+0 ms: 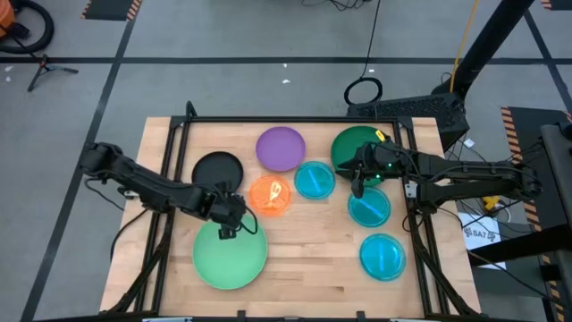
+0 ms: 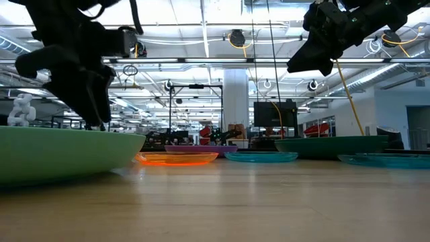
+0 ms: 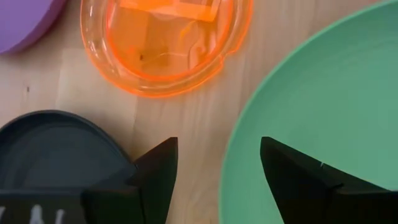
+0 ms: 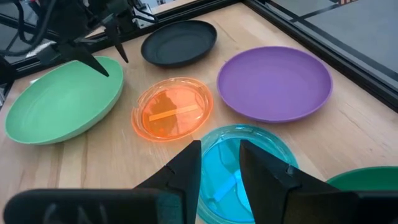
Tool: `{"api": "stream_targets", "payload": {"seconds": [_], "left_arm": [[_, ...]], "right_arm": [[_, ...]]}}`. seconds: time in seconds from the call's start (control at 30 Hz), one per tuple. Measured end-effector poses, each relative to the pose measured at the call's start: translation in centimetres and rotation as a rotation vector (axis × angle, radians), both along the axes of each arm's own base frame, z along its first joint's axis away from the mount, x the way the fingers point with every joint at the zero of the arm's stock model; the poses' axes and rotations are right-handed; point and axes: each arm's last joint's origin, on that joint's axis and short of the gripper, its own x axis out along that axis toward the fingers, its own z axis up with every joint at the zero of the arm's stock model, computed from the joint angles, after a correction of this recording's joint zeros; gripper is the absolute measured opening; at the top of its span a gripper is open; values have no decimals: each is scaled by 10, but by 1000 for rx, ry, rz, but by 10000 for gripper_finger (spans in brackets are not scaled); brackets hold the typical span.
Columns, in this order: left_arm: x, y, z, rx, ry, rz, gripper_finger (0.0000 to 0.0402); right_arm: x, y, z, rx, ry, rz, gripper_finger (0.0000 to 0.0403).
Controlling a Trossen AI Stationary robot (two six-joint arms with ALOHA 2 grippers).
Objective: Stack plastic plates
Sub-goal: Stack the light green plate on the dark green plate
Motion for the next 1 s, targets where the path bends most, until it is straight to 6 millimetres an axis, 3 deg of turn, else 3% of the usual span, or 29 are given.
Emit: {"api": "stream_targets", "payload": {"seconds": [0.63,1.0], "left_arm": [[16,5,-14,-22,12,-71,234],[24,2,-35,-50,85,-78,234]], "right_arm": [[0,0,0,-13,3,6,105],[0,0,0,-16,5,8,105]]}}
